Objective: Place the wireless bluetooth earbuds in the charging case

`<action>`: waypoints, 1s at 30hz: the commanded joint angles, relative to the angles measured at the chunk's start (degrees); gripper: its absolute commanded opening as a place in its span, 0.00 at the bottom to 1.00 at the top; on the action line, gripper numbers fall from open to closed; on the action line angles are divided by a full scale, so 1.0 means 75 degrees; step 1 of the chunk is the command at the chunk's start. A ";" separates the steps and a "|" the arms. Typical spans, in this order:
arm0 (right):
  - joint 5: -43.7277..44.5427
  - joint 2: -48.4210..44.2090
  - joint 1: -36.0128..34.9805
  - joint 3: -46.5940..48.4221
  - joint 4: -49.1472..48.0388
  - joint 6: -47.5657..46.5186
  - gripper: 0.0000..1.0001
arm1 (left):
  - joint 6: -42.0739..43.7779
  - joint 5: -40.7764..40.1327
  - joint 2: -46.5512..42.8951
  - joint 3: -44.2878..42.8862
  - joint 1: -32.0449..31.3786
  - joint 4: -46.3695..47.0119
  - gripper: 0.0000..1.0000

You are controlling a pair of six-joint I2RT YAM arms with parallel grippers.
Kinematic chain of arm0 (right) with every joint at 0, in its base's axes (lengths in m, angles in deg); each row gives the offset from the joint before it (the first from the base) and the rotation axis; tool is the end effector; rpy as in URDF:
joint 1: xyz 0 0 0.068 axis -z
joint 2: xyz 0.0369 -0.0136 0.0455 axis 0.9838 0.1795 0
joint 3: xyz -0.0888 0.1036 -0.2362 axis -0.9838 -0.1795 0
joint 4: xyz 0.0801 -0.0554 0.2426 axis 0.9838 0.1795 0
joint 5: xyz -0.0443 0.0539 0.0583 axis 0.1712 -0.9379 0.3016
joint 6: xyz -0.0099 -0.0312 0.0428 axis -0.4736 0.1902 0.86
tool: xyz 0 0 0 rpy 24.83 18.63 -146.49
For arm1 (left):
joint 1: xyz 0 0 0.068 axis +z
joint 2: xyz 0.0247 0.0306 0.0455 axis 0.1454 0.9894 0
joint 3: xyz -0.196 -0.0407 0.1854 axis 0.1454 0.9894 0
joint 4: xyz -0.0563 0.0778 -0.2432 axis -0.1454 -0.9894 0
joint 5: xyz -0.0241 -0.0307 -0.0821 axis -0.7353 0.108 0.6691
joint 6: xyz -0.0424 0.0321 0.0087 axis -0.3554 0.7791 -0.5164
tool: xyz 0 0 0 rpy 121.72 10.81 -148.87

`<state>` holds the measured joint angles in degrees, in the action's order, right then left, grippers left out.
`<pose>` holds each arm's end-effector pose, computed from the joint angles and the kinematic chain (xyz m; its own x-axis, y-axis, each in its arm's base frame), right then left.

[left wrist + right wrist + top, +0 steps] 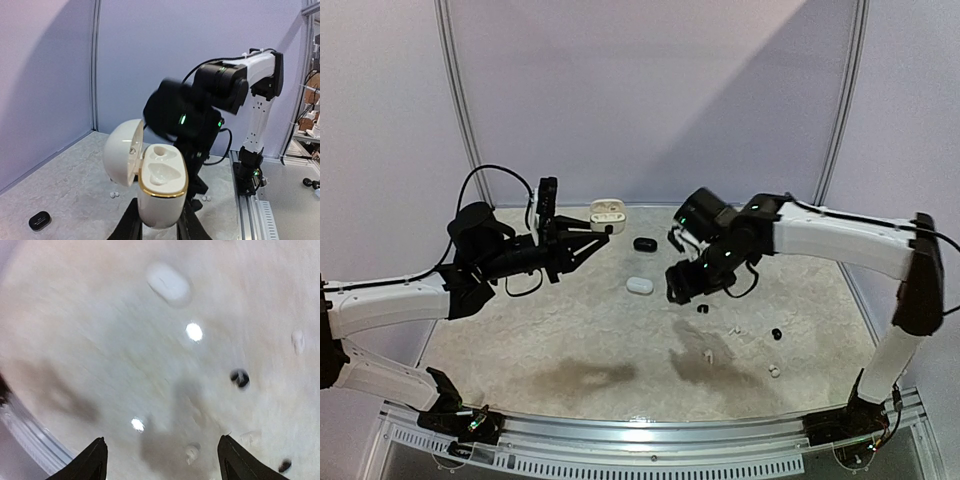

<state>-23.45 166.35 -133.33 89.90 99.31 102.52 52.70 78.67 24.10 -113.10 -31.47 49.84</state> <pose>0.2211 0.2985 0.2591 -0.8562 -0.3844 -0.3452 -0.4523 0.8806 0.1412 0.1945 -0.1872 0.3007 -0.0971 -0.1345 -0.9861 0.9503 0.2820 -0.1320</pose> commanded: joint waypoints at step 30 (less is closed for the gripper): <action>-0.4592 -0.1671 -0.0073 -0.1394 -0.9205 -0.2182 0.41 | -0.1738 0.1092 0.0167 -0.0594 0.0237 0.1438 0.00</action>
<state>-56.28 151.88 -133.59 77.36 28.71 86.32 39.96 86.89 24.85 -115.89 -30.45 59.65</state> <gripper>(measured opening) 0.419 0.219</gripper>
